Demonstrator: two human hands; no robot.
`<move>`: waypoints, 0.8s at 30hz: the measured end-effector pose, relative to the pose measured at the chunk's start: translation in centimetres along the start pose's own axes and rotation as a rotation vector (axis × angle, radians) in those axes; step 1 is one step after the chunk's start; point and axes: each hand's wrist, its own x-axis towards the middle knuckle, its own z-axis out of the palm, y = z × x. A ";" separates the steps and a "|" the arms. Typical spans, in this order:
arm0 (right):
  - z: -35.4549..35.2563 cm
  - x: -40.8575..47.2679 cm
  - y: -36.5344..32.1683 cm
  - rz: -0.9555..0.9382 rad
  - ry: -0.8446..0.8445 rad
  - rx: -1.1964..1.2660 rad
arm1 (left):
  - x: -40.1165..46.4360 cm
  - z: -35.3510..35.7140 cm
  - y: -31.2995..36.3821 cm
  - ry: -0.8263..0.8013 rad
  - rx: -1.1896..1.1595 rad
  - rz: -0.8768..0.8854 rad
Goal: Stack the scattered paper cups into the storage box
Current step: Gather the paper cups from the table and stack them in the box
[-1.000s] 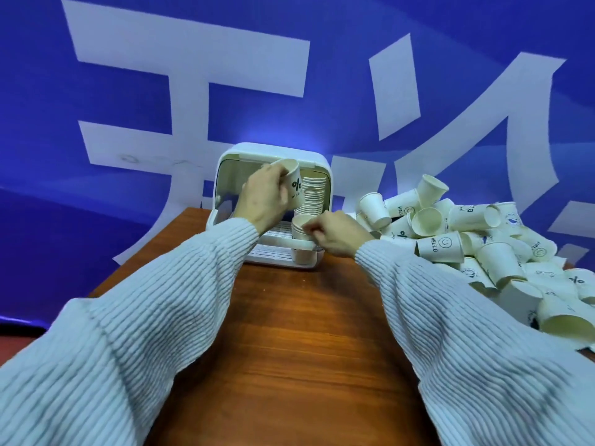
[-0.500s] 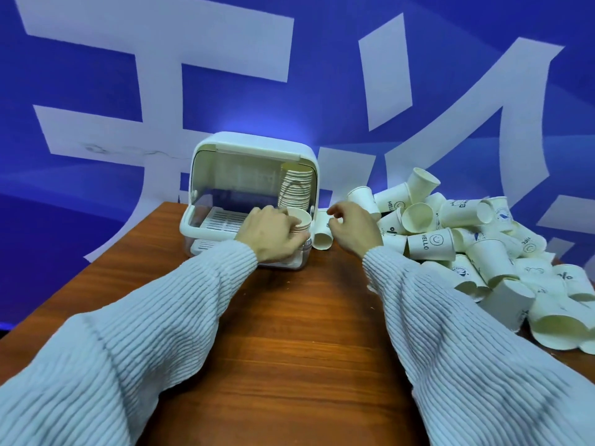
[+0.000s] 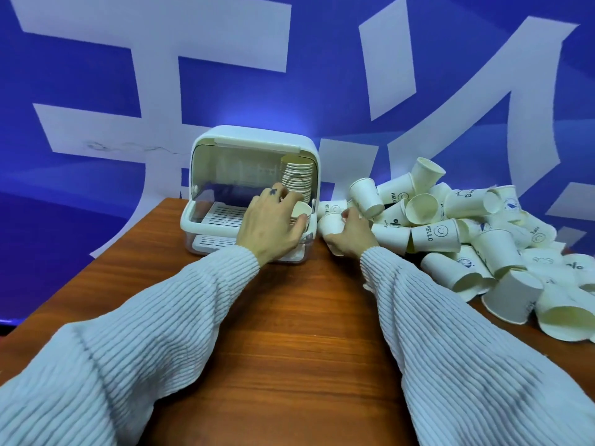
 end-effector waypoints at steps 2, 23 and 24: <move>-1.1 -1.8 0.6 0.037 0.011 0.154 | 0.2 0.2 1.1 0.035 -0.121 0.003; -12.8 -7.3 11.5 0.166 0.342 -0.058 | -2.9 2.4 12.8 -0.027 -1.025 -0.552; -12.8 -7.2 11.7 0.173 0.327 -0.072 | -2.8 2.0 12.6 -0.020 -1.024 -0.542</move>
